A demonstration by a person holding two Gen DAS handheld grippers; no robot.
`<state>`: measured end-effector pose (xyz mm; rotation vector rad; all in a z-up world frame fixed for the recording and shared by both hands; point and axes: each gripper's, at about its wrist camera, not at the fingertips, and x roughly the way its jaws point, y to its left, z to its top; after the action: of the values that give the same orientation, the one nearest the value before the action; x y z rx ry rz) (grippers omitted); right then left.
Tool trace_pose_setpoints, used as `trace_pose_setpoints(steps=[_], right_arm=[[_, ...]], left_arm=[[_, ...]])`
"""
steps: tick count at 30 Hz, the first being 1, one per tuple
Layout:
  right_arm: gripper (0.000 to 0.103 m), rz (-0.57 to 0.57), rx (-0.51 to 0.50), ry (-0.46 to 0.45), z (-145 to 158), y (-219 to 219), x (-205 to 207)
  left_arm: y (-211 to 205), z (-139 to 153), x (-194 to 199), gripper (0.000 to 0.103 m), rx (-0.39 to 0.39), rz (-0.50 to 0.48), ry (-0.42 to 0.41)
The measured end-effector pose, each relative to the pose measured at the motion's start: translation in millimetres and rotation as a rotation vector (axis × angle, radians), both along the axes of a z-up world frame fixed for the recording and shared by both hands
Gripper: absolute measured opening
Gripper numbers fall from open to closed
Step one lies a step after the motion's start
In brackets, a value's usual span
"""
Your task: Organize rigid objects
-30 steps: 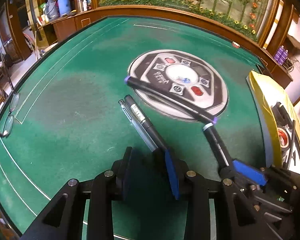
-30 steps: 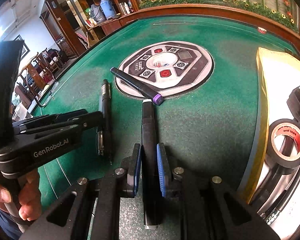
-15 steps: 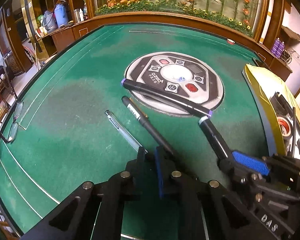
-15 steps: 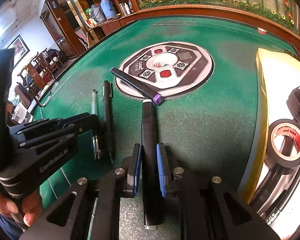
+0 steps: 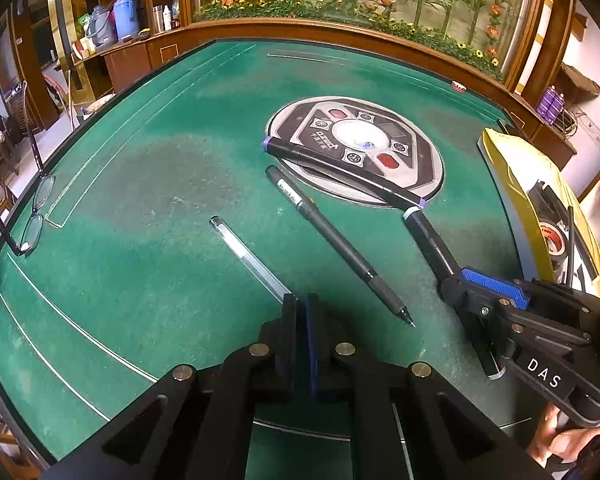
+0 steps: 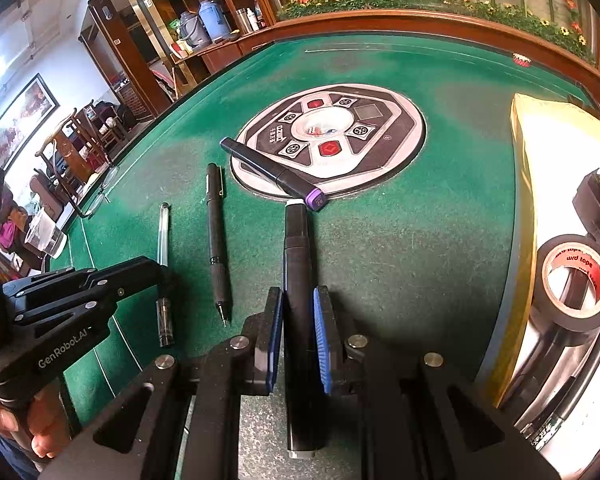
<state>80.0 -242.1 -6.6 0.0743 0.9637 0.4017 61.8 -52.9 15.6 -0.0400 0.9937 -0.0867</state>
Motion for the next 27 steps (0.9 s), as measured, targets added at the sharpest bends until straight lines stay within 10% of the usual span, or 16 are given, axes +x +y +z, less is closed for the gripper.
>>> trace_pose_setpoints(steps=[27], right_arm=[[0.014,0.005,0.027,0.0,1.7,-1.9,0.2]], left_arm=[[3.7,5.7,-7.8,0.002,-0.037,-0.03,-0.003]])
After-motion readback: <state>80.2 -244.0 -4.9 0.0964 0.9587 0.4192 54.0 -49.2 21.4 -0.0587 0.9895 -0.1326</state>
